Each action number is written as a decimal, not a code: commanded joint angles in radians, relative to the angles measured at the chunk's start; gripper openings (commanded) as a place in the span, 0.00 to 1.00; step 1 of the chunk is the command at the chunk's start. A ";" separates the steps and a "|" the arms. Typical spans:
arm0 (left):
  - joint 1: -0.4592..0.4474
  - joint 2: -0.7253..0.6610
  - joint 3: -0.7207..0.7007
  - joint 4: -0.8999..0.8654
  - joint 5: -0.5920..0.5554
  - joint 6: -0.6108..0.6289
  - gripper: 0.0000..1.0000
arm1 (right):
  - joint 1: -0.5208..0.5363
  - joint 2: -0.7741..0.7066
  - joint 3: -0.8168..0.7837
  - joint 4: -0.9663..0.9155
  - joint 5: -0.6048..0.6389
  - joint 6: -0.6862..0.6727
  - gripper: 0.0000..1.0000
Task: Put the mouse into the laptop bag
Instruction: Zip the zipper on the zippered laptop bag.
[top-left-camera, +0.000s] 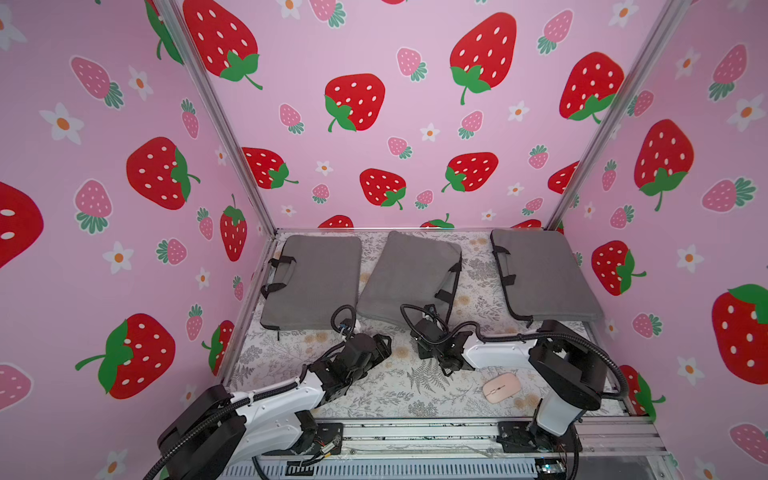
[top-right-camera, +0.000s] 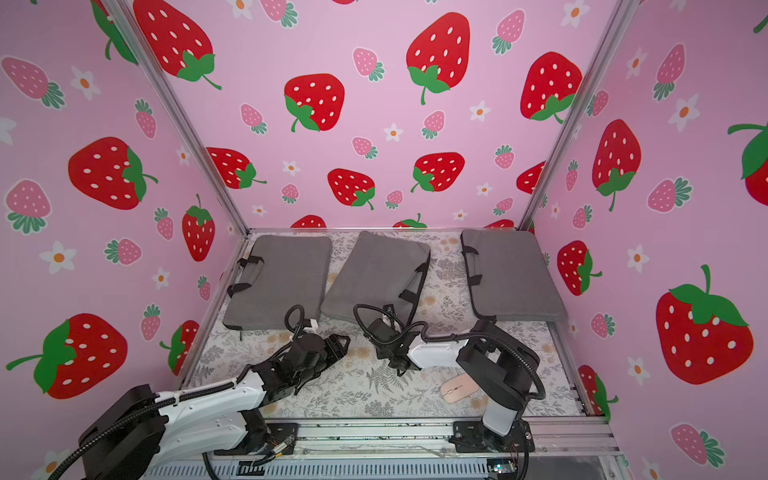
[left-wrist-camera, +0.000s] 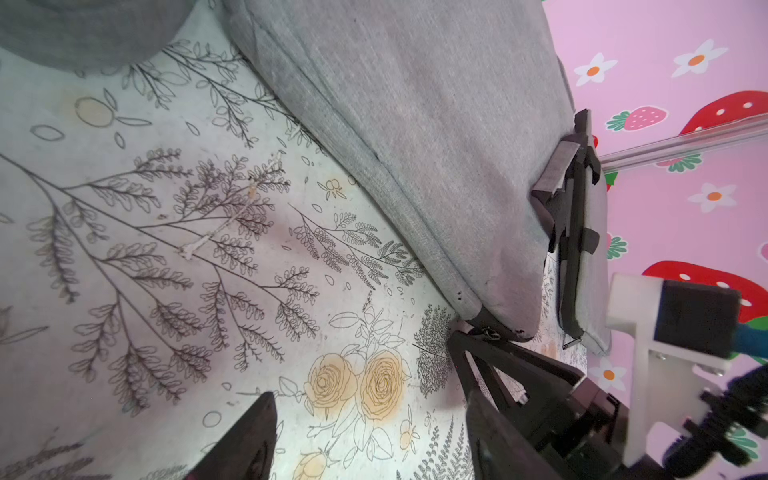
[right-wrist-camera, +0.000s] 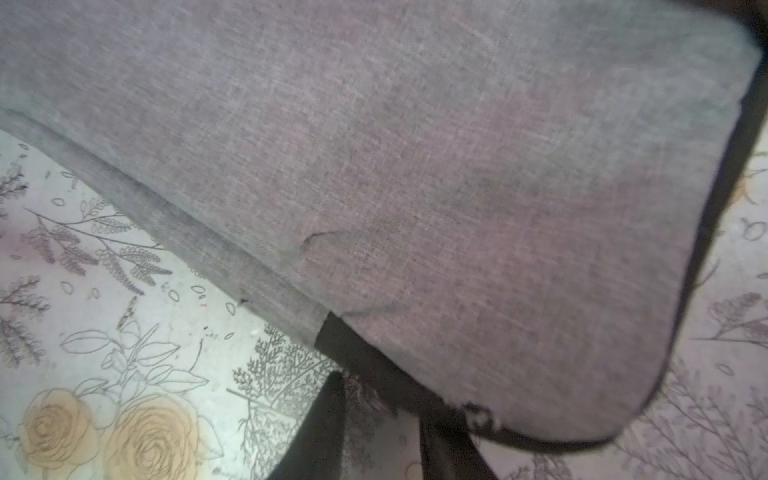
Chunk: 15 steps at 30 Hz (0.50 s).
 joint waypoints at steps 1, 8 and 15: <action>-0.001 0.005 0.001 0.012 -0.030 -0.009 0.73 | -0.003 0.018 0.003 -0.025 0.010 0.033 0.31; -0.001 0.017 0.003 0.017 -0.028 -0.010 0.73 | -0.003 0.023 -0.003 -0.012 0.017 0.038 0.22; -0.001 0.025 0.006 0.021 -0.025 -0.011 0.73 | -0.003 0.017 -0.014 0.021 -0.002 0.028 0.05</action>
